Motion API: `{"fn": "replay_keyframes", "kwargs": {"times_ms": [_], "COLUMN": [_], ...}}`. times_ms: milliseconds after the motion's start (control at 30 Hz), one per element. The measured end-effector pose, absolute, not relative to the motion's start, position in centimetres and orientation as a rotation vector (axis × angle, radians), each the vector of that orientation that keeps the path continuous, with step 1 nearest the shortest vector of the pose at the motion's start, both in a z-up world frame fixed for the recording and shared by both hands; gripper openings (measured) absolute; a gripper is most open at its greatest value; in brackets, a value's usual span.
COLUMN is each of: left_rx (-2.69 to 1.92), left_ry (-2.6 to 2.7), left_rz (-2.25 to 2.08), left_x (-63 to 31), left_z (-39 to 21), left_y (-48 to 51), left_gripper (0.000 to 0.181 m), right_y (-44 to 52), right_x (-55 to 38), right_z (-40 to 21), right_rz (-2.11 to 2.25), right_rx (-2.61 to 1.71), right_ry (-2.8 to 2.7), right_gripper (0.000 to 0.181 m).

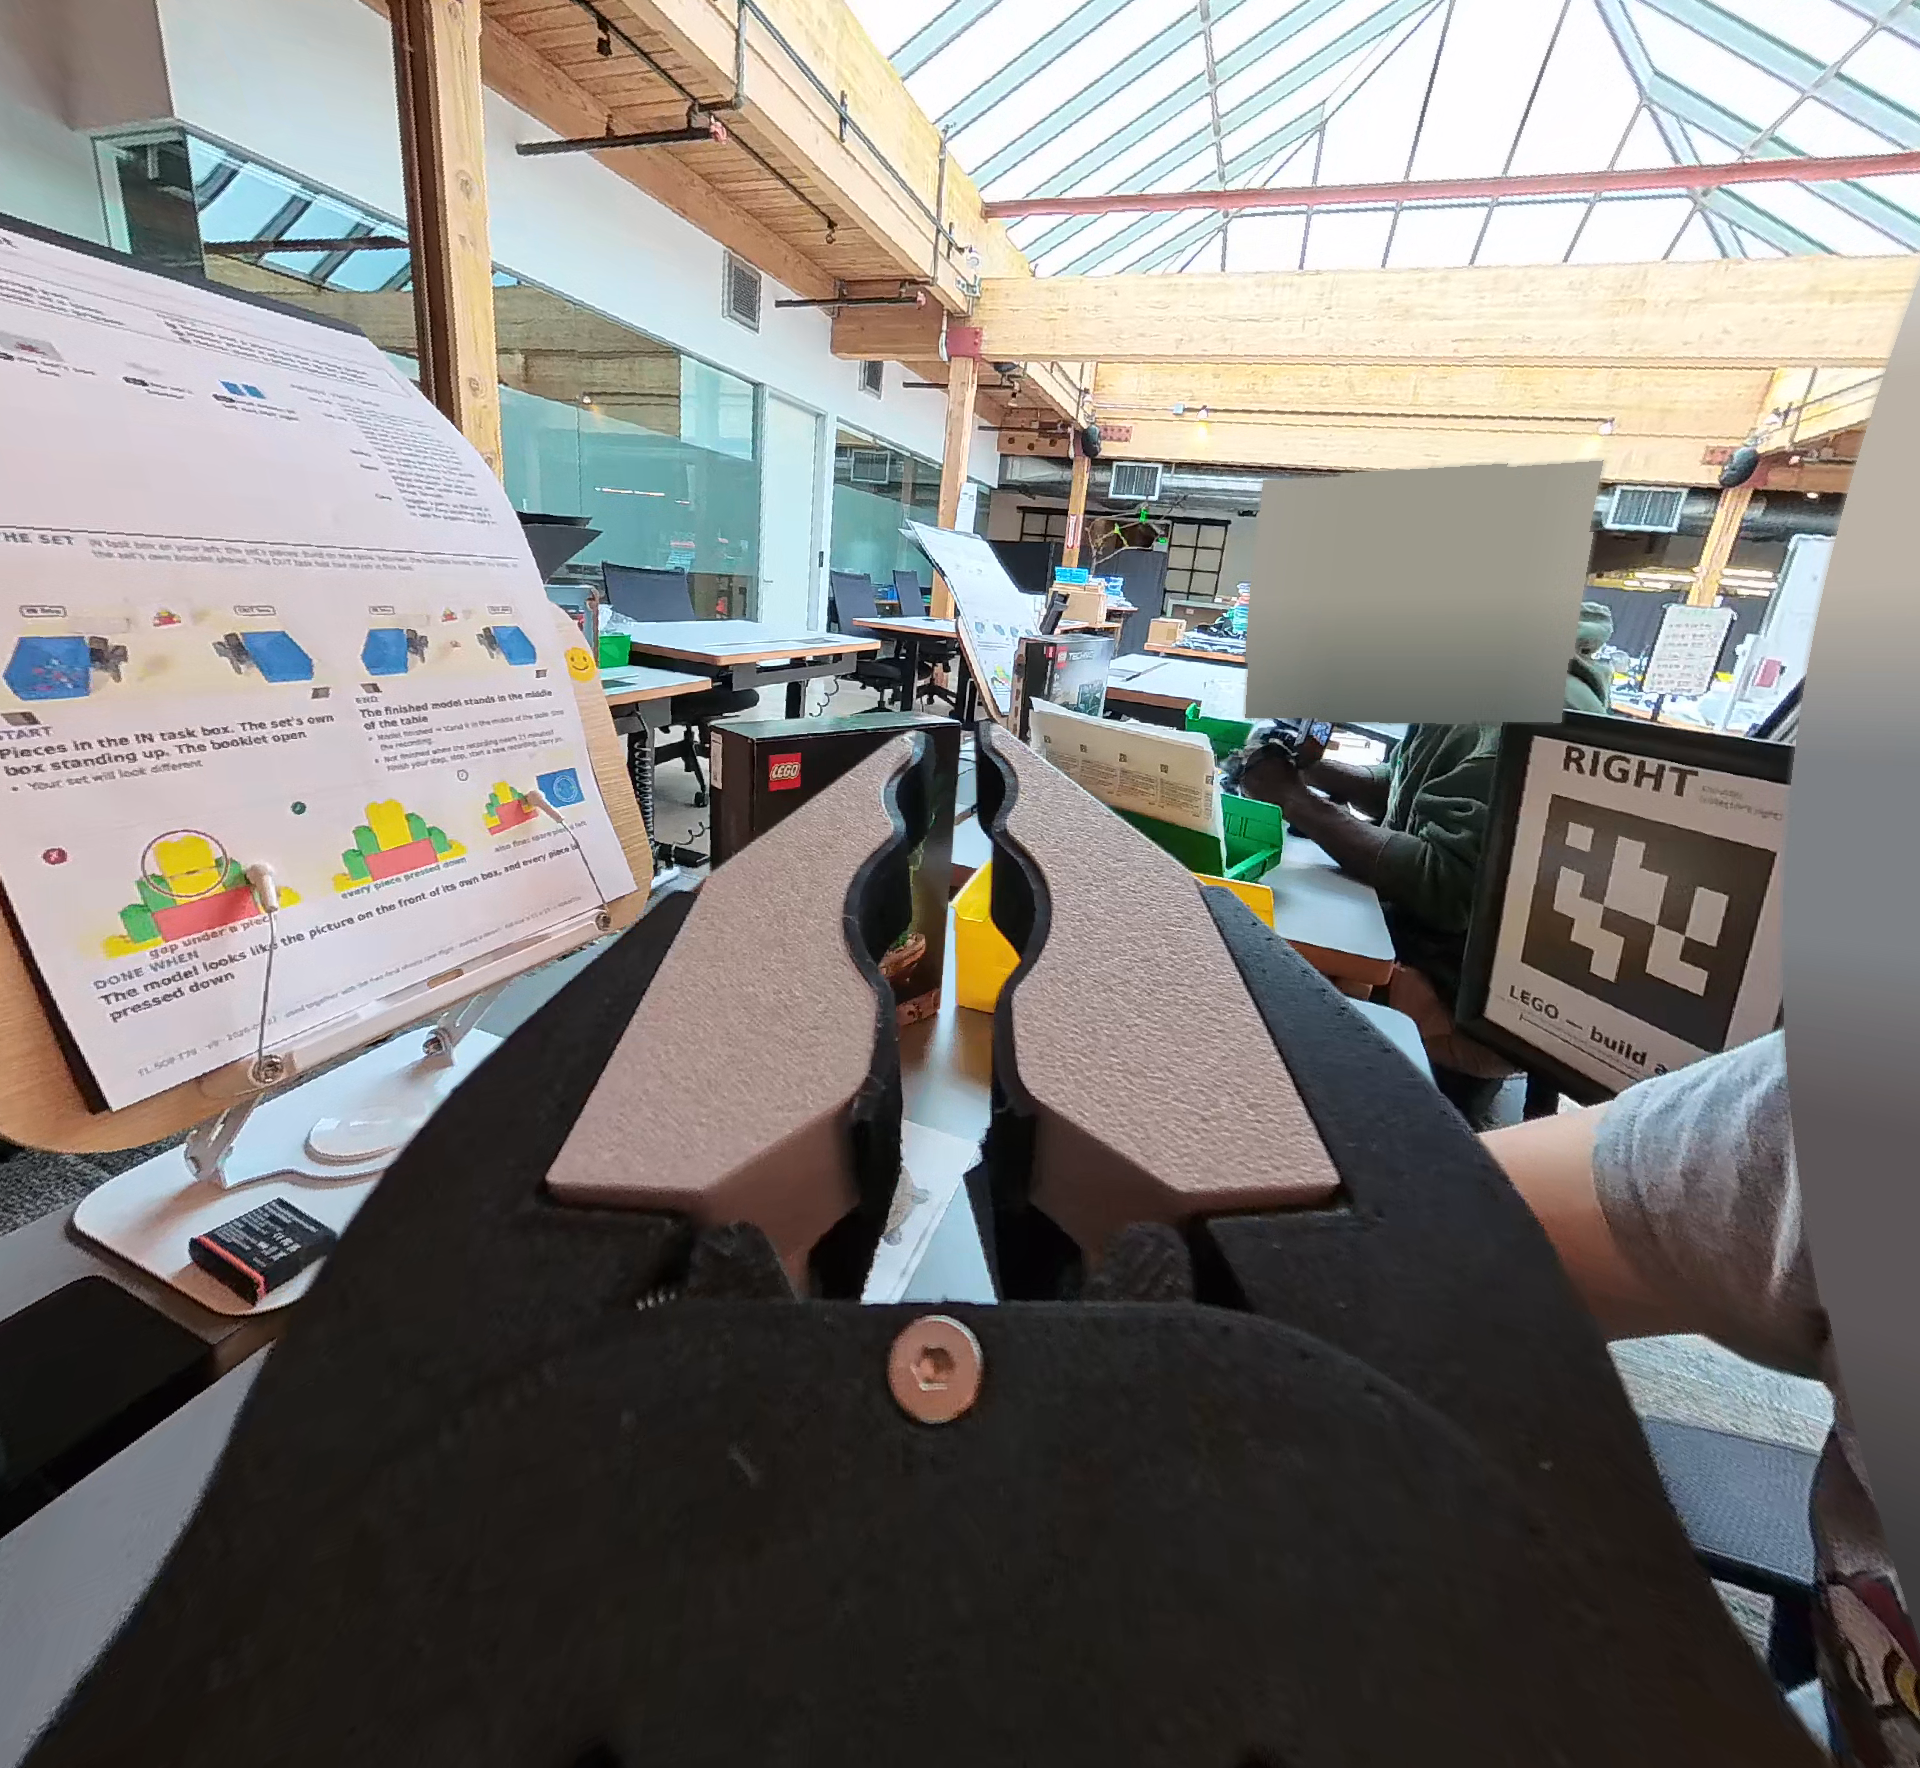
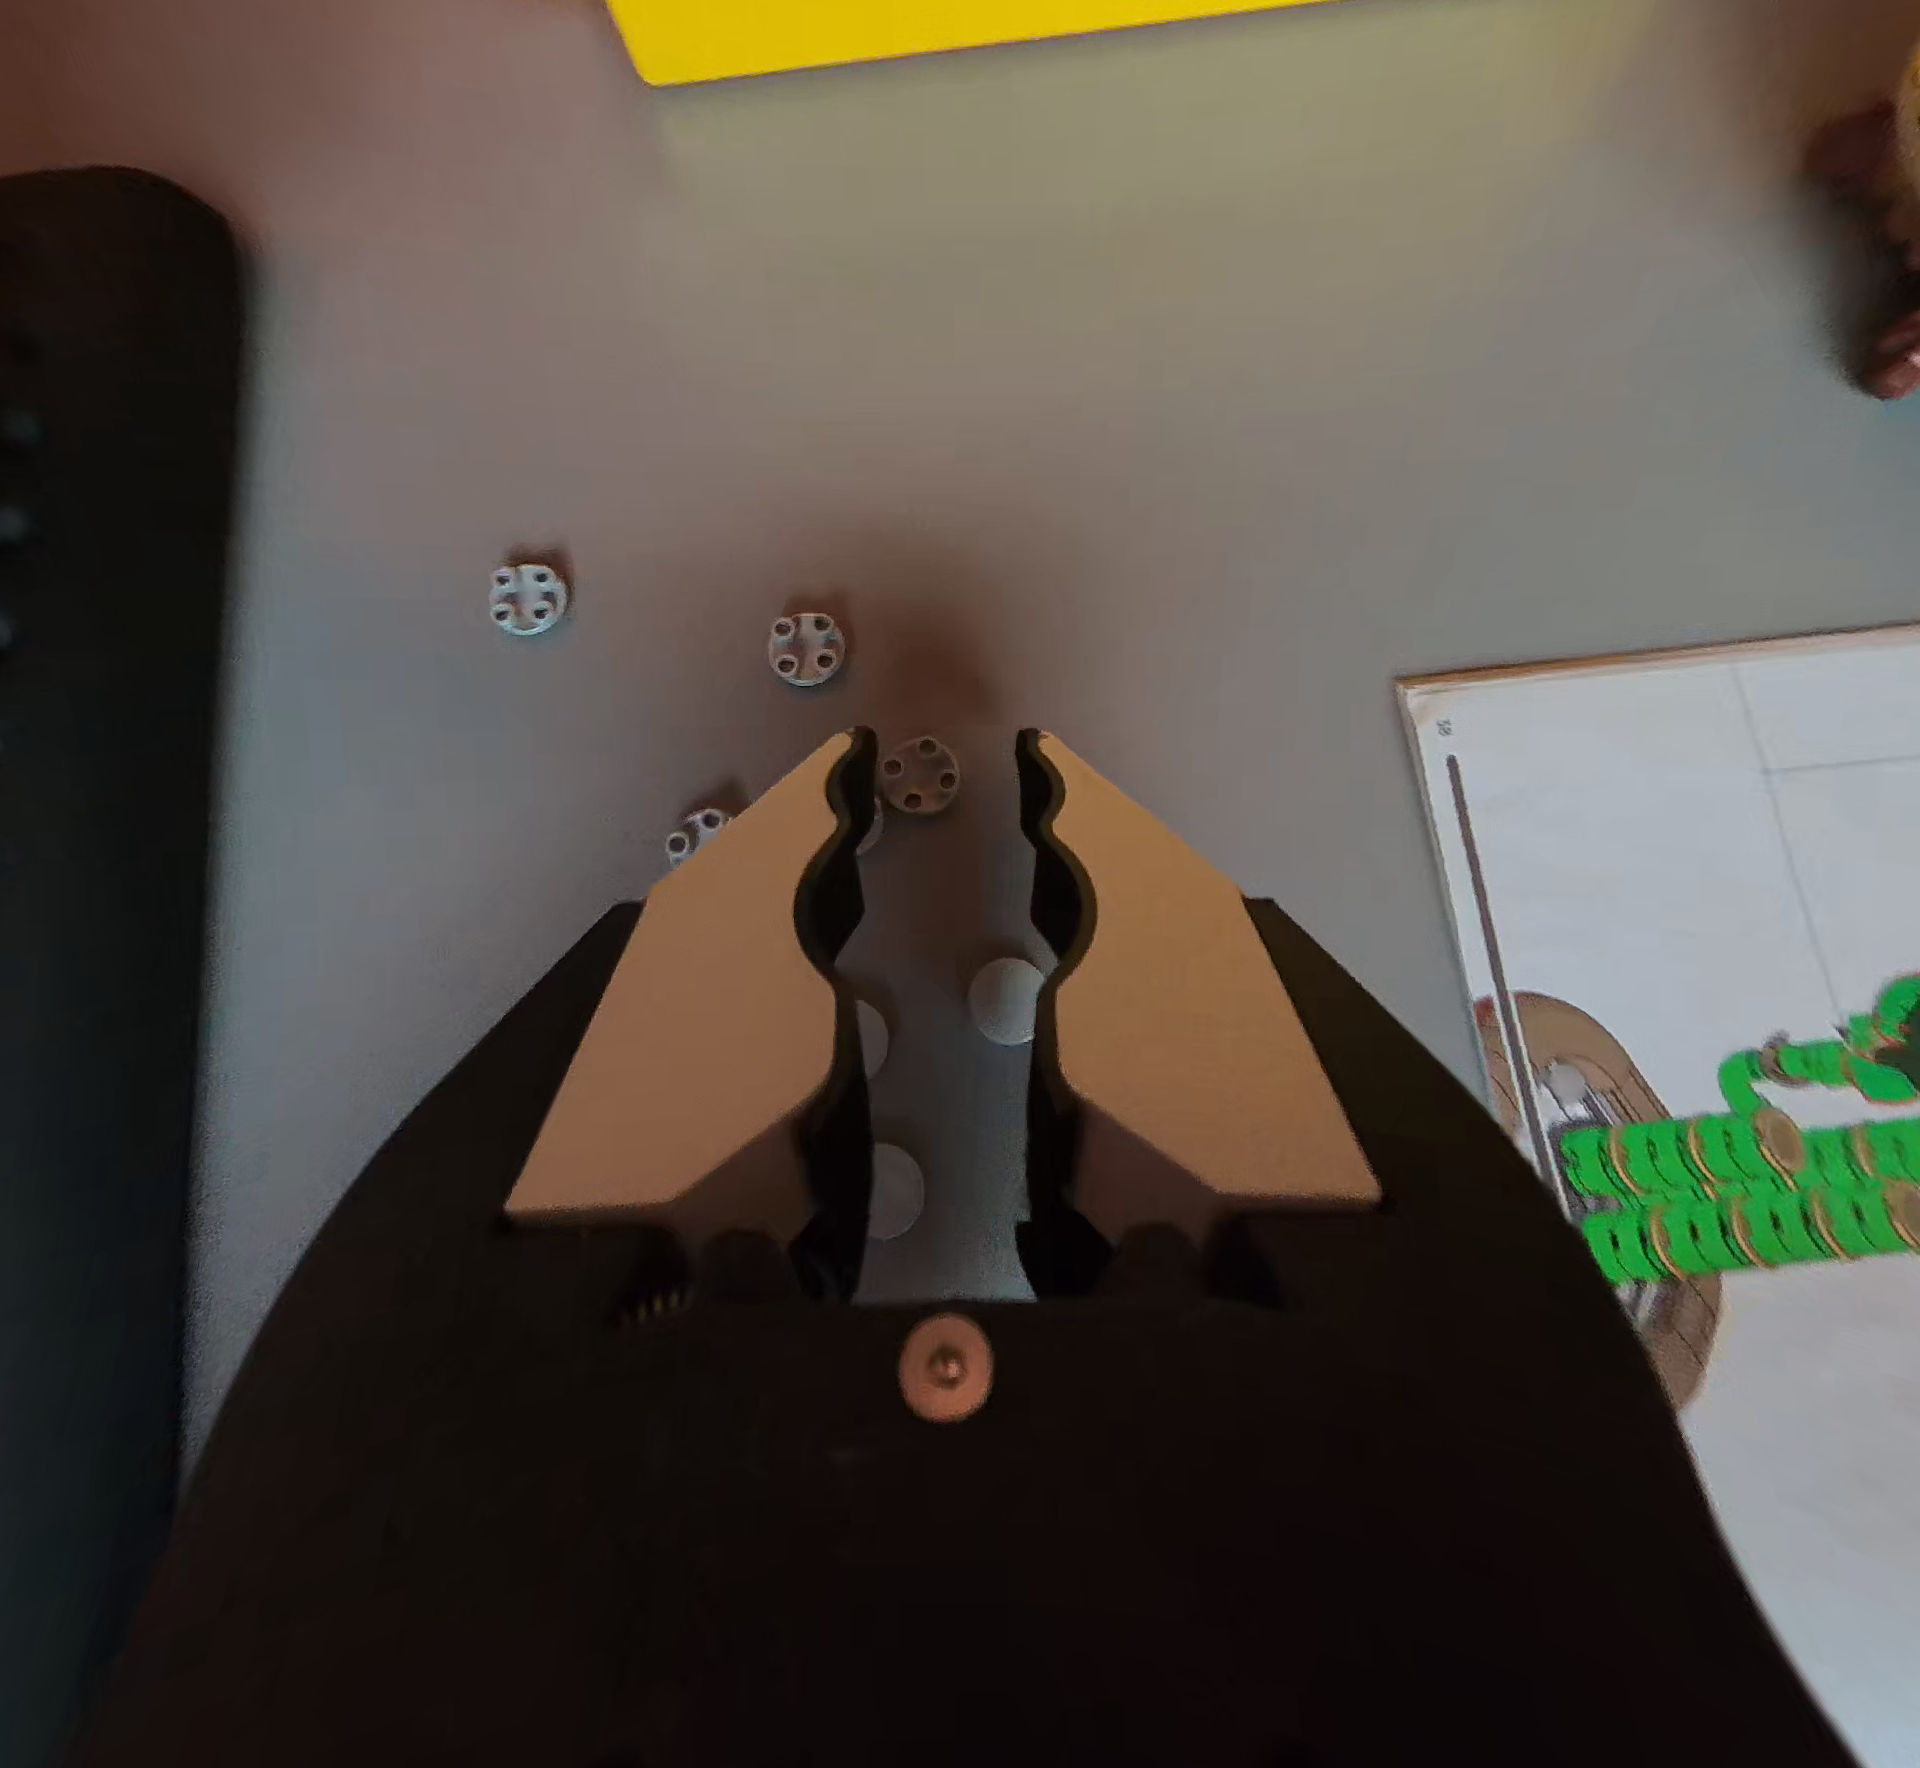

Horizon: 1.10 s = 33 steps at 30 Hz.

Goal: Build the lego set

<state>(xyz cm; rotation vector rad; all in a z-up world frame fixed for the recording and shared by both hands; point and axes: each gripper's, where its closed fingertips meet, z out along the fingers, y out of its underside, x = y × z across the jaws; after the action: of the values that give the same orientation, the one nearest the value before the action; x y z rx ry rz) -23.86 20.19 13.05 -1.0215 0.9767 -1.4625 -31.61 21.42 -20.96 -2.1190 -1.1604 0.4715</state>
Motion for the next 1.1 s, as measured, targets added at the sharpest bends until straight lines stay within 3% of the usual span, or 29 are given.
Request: {"fn": "replay_keyframes", "kwargs": {"times_ms": [333, 500, 1100], "left_rx": [-1.058, -1.088, -1.145], "left_ry": [0.923, 0.800, 0.789], "left_rz": [-1.456, -1.480, -1.547], "left_x": [-24.0, -25.3, -24.7], "left_z": [13.3, 14.0, 13.1], "left_y": [20.9, 22.6, 23.4], "left_gripper": [0.006, 0.025, 0.028], "right_y": [20.8, 20.3, 20.2], "right_x": [-34.1, -34.9, -34.4], "right_z": [-21.5, -21.9, -21.4], "right_rz": [0.389, 0.464, 0.495], "right_rx": [-2.084, -2.103, -2.080], "right_ry": [-1.174, -1.187, -1.214], "right_gripper": [0.024, 0.023, 0.015]}}
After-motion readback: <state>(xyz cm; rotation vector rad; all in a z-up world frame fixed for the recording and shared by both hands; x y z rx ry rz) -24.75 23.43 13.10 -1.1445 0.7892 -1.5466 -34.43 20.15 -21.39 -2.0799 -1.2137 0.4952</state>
